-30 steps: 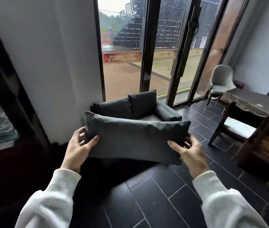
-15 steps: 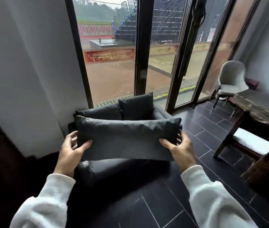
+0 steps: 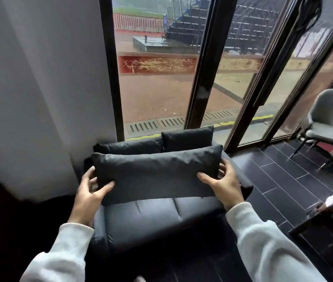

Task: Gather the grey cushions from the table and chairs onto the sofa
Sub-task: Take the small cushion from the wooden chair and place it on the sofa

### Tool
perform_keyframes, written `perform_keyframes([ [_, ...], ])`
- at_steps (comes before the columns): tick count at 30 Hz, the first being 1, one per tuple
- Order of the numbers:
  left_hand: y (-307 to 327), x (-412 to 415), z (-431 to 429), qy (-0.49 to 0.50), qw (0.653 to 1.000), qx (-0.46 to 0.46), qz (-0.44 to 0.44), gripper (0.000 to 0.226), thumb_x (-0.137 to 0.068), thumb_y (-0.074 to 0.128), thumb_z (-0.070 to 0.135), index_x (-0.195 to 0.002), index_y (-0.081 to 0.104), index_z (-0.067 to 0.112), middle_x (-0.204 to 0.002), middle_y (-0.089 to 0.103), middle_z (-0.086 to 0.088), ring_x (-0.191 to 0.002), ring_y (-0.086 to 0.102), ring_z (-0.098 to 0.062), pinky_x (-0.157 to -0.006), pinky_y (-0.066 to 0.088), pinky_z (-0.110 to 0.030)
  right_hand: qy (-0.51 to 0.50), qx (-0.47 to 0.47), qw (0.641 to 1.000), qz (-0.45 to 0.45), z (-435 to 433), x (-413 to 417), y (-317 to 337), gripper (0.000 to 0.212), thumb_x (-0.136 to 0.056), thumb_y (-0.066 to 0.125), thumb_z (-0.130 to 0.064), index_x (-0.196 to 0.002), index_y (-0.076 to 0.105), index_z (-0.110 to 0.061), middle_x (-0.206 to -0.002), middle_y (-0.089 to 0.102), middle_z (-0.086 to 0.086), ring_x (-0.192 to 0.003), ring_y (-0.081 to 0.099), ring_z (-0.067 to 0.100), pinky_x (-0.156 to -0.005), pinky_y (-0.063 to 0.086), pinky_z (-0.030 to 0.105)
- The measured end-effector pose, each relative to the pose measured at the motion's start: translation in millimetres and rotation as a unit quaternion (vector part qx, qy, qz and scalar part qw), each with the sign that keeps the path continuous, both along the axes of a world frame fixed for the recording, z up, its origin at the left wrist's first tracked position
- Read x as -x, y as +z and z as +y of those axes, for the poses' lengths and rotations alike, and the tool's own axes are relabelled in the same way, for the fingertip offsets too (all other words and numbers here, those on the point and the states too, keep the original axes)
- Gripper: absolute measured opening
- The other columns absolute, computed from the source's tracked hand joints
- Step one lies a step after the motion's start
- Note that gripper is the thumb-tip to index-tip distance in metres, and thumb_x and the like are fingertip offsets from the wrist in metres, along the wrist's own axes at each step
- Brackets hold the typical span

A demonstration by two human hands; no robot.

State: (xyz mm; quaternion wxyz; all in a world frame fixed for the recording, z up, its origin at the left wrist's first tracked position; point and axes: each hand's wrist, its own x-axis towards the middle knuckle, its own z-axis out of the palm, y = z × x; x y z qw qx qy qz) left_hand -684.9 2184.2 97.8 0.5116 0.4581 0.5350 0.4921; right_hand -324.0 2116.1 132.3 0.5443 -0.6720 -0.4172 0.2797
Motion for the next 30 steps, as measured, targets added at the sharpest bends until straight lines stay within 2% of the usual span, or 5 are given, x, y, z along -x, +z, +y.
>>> perform_keyframes([
  [4,-11.9,5.1,81.6,-0.001,1.0,0.029,-0.003,0.082,-0.065,0.084,0.037,-0.142,0.054,0.033,-0.13,0.067,-0.011,-0.122,0.064,-0.025,-0.109,0.046,-0.051,0.067,0.044,0.996,-0.035,111.2,-7.5,5.0,0.115,-0.054,0.092,-0.052,-0.153,0.035,-0.038,-0.141,0.056,0.005,-0.124,0.06,0.022,-0.099,0.057,0.045],
  [9,-33.9,16.0,146.4,0.076,0.995,0.056,-0.025,0.08,-0.067,0.08,0.054,-0.139,0.056,0.028,-0.132,0.066,-0.004,-0.126,0.06,-0.018,-0.111,0.045,-0.047,0.092,0.083,0.99,-0.066,242.1,6.9,-4.0,0.105,-0.066,0.082,-0.068,-0.154,0.033,-0.04,-0.136,0.054,0.005,-0.115,0.06,0.018,-0.055,0.05,0.005],
  [14,-67.3,27.8,164.6,0.215,0.967,0.118,-0.073,0.049,-0.068,0.077,0.06,-0.11,0.066,0.037,-0.115,0.074,-0.001,-0.112,0.068,-0.021,-0.103,0.051,-0.051,0.17,0.145,0.971,-0.079,350.6,49.2,-34.4,0.114,-0.057,0.08,-0.079,-0.15,0.037,-0.029,-0.14,0.058,0.004,-0.123,0.058,0.021,-0.088,0.054,0.03],
  [22,-138.9,16.5,143.7,0.427,0.857,0.256,-0.132,0.04,-0.087,0.065,0.063,-0.112,0.057,0.033,-0.114,0.054,0.008,-0.105,0.058,-0.017,-0.087,0.059,-0.05,0.344,0.21,0.91,-0.103,471.4,146.3,-132.0,0.088,-0.06,0.089,-0.063,-0.13,0.047,-0.032,-0.134,0.063,0.005,-0.104,0.064,0.016,-0.084,0.052,0.024],
  [30,-249.5,-79.6,128.0,0.576,0.697,0.351,-0.243,0.06,-0.084,0.075,0.053,-0.127,0.045,0.024,-0.122,0.051,0.009,-0.115,0.053,-0.02,-0.098,0.053,-0.051,0.485,0.302,0.807,-0.151,502.6,202.7,-294.0,0.114,-0.04,0.089,-0.066,-0.139,0.047,-0.026,-0.129,0.061,-0.004,-0.118,0.061,0.017,-0.098,0.045,0.026],
])
